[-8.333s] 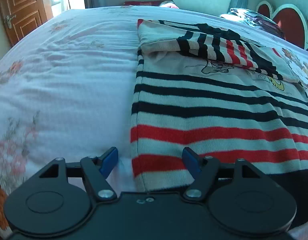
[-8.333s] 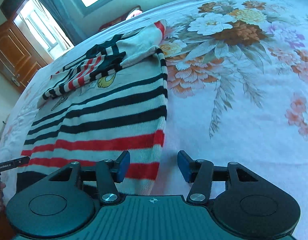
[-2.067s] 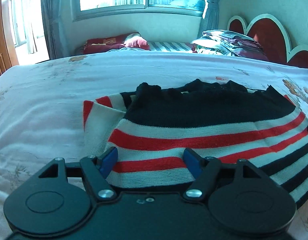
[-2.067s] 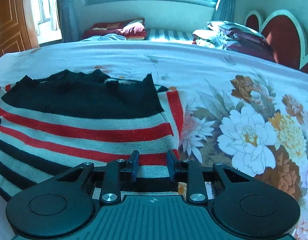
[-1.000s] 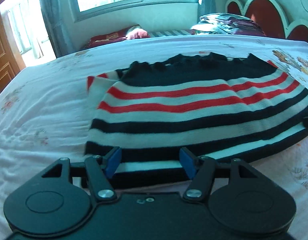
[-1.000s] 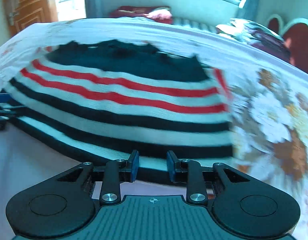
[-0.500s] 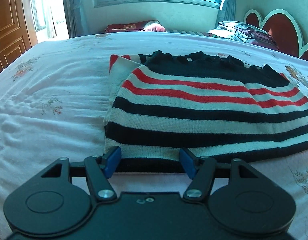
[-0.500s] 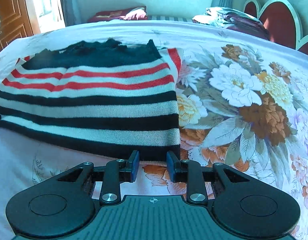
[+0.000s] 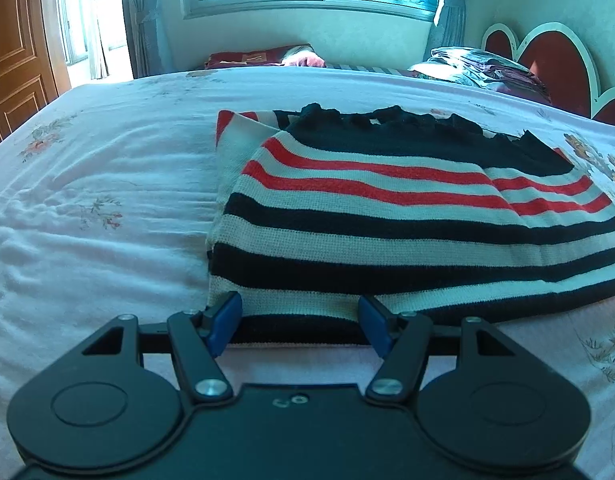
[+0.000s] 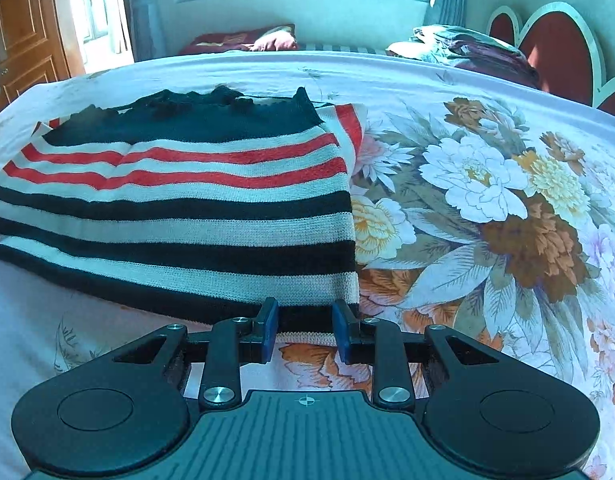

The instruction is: Fold small clothes

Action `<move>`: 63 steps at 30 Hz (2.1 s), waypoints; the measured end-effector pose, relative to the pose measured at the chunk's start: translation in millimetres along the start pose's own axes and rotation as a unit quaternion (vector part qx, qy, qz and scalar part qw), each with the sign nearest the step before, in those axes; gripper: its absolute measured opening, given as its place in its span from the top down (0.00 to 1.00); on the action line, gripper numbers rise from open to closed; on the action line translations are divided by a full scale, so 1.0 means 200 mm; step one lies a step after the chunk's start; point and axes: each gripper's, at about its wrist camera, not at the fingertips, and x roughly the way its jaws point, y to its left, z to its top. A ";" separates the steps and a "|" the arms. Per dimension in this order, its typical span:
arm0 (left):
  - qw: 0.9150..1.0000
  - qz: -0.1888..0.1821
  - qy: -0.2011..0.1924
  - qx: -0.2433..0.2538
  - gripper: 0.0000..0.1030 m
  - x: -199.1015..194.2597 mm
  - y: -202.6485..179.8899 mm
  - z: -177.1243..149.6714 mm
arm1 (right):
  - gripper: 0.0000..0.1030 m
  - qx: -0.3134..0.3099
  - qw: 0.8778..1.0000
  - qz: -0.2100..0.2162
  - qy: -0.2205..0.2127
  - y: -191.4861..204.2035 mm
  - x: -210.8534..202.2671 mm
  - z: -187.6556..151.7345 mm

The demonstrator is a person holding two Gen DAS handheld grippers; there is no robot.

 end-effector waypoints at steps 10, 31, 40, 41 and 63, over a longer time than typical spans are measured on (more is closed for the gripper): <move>0.999 -0.020 -0.002 -0.026 0.38 -0.06 0.05 0.03 | 0.70 -0.013 1.000 -0.008 -0.002 0.02 -0.03 0.02; 0.869 -0.116 -0.098 -0.471 0.50 0.14 0.38 -0.14 | 0.98 0.055 0.988 0.138 -0.045 0.45 0.17 0.43; 0.864 -0.132 -0.095 -0.477 0.82 0.24 0.43 -0.02 | 0.98 0.049 0.989 0.139 -0.030 0.58 0.30 0.59; 0.875 -0.130 -0.103 -0.454 0.82 0.21 0.42 0.00 | 0.98 0.046 0.990 0.135 -0.022 0.59 0.33 0.59; 0.937 -0.160 -0.124 -0.286 0.83 -0.06 -0.02 0.39 | 1.00 0.065 0.981 0.181 -0.002 0.43 0.41 0.54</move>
